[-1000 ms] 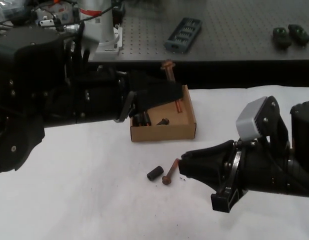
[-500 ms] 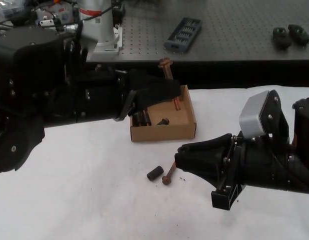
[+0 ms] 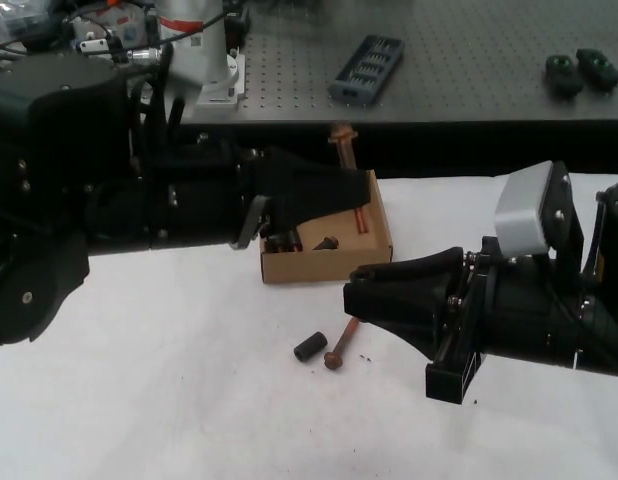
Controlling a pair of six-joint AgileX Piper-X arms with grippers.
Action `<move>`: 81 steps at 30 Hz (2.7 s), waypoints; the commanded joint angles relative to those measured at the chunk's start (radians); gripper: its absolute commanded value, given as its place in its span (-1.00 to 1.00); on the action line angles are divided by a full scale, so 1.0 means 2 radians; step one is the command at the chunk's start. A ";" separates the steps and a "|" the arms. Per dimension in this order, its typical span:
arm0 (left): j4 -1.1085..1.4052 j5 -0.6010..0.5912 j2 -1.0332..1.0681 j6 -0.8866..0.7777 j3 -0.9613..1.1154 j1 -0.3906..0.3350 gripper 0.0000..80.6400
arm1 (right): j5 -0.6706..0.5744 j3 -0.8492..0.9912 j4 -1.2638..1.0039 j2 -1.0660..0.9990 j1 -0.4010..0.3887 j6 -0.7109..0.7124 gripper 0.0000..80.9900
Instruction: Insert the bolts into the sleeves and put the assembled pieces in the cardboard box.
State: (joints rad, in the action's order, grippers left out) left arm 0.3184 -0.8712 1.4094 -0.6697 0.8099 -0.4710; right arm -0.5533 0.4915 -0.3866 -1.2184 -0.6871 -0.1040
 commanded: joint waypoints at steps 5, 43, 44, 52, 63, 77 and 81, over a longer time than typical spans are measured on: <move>-0.013 -0.020 -0.001 0.033 0.002 -0.001 -0.98 | 0.023 0.002 -0.015 -0.001 -0.001 -0.008 -0.74; 0.054 0.109 -0.013 0.052 -0.066 -0.001 -0.98 | 0.011 0.002 -0.023 -0.064 -0.001 -0.034 -0.74; 0.056 0.109 -0.013 0.052 -0.066 -0.001 -0.98 | 0.011 0.002 -0.024 -0.064 -0.001 -0.034 -0.74; 0.055 0.098 -0.013 0.052 -0.067 -0.001 -0.98 | -0.005 0.003 -0.052 -0.064 -0.001 -0.053 -0.74; 0.052 0.051 -0.013 0.052 -0.068 -0.001 -0.98 | -0.005 0.012 -0.053 -0.065 -0.001 -0.062 -0.74; 0.045 0.040 -0.013 0.052 -0.069 -0.001 -0.98 | -0.005 0.012 -0.053 -0.065 -0.001 -0.064 -0.74; 0.037 0.037 -0.012 0.053 -0.069 -0.001 -0.98 | -0.005 0.014 -0.061 -0.065 -0.001 -0.064 -0.74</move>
State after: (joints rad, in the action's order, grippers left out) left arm 0.3926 -0.7859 1.3993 -0.5544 0.6678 -0.4710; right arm -0.5645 0.5051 -0.4765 -1.3459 -0.6871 -0.2161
